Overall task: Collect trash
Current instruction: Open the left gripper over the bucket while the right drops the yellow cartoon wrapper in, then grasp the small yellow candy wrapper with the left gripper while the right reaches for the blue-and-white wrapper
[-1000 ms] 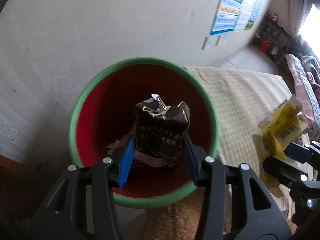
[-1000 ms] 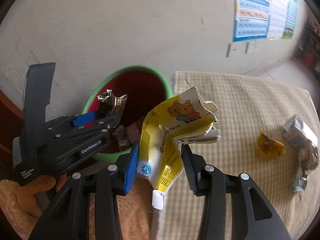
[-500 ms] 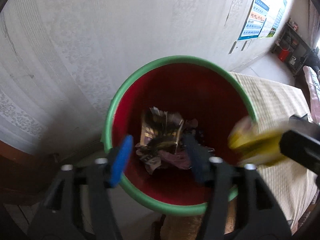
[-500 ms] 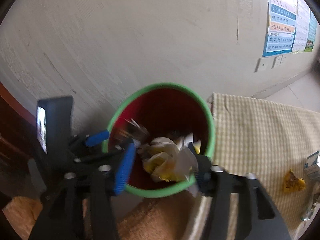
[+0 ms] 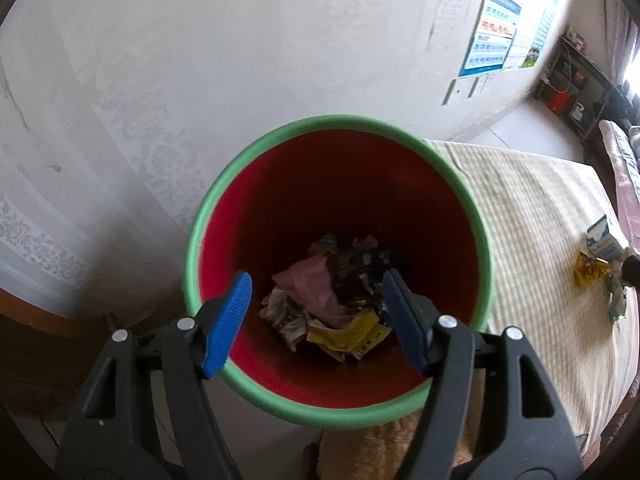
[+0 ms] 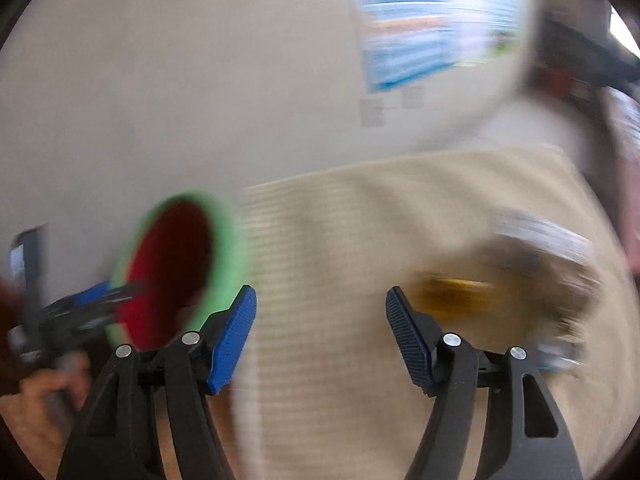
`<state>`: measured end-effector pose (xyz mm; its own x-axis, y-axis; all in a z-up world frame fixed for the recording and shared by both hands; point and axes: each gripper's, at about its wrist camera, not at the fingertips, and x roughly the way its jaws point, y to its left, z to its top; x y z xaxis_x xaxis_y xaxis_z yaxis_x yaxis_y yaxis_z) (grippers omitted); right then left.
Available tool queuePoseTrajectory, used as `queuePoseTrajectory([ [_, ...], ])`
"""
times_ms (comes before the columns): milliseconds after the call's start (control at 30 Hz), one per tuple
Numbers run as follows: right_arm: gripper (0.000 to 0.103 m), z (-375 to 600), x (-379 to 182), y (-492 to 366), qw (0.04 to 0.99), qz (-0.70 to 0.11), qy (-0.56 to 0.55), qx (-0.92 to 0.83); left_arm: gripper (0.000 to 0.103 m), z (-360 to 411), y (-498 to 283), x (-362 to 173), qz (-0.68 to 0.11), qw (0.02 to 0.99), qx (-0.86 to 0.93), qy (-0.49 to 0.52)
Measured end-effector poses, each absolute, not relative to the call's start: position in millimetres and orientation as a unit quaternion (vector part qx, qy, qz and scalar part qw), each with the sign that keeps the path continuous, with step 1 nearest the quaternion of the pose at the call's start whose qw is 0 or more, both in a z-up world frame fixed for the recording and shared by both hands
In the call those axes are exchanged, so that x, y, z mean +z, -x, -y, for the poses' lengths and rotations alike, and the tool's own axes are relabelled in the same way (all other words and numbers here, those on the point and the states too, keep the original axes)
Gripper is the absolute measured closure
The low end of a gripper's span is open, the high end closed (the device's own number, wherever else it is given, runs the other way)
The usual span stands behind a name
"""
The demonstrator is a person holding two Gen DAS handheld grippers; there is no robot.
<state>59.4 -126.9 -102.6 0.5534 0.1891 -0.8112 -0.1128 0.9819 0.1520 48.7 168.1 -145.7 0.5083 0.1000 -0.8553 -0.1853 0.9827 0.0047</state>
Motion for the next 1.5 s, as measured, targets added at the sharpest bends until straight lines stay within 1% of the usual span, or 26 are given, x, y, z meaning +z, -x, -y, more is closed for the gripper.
queuePoseTrajectory([
  [167,0.032,237,-109,-64,0.877,-0.469,-0.077,-0.069,0.037,-139,-54,-141,-0.491,0.869,0.059,0.025],
  [300,0.032,286,-135,-81,0.852,-0.500,-0.114,-0.101,0.037,-100,-56,-137,-0.497,0.867,0.021,-0.007],
  [333,0.033,293,-142,-86,0.848,-0.507,-0.121,-0.096,0.037,-88,-55,-135,-0.495,0.868,0.010,-0.018],
  [367,0.038,294,-145,-89,0.847,-0.509,-0.126,-0.088,0.037,-79,-54,-132,-0.494,0.869,0.000,-0.026],
  [400,0.055,294,-146,-91,0.846,-0.511,-0.132,-0.077,0.036,-66,-54,-130,-0.493,0.869,-0.015,-0.032],
  [433,0.061,295,-147,-91,0.845,-0.513,-0.136,-0.067,0.035,-58,-54,-129,-0.493,0.869,-0.026,-0.034],
  [533,0.071,295,-136,-79,0.853,-0.499,-0.143,-0.049,0.032,-25,-53,-128,-0.494,0.865,-0.075,-0.049],
  [633,0.074,294,-122,-49,0.870,-0.465,-0.161,-0.039,0.029,19,-56,-132,-0.485,0.859,-0.124,-0.110],
  [733,0.074,295,-115,-20,0.876,-0.447,-0.174,-0.044,0.028,61,-64,-142,-0.477,0.847,-0.169,-0.165],
  [833,0.074,300,-117,1,0.870,-0.449,-0.196,-0.048,0.028,95,-77,-155,-0.480,0.831,-0.205,-0.195],
  [1033,0.073,313,-113,17,0.865,-0.448,-0.216,-0.064,0.028,149,-101,-187,-0.479,0.800,-0.227,-0.281],
  [1067,0.073,315,-112,17,0.865,-0.446,-0.219,-0.067,0.033,153,-105,-193,-0.484,0.793,-0.229,-0.290],
  [1100,0.072,317,-111,18,0.866,-0.444,-0.222,-0.068,0.042,157,-111,-199,-0.494,0.786,-0.228,-0.294],
  [1133,0.071,318,-110,19,0.867,-0.441,-0.223,-0.068,0.049,159,-116,-205,-0.508,0.779,-0.224,-0.292],
  [1167,0.071,318,-109,19,0.868,-0.440,-0.220,-0.069,0.061,158,-120,-208,-0.520,0.775,-0.221,-0.283],
  [1300,0.069,318,-109,19,0.869,-0.440,-0.216,-0.069,0.065,145,-126,-203,-0.543,0.781,-0.219,-0.218],
  [1367,0.068,318,-112,18,0.866,-0.444,-0.218,-0.067,0.065,139,-125,-197,-0.538,0.789,-0.213,-0.207],
  [1467,0.061,317,-116,15,0.862,-0.452,-0.220,-0.065,0.066,123,-120,-186,-0.537,0.798,-0.205,-0.178],
  [1500,0.054,317,-118,14,0.860,-0.455,-0.222,-0.063,0.066,118,-118,-183,-0.539,0.800,-0.202,-0.170],
])
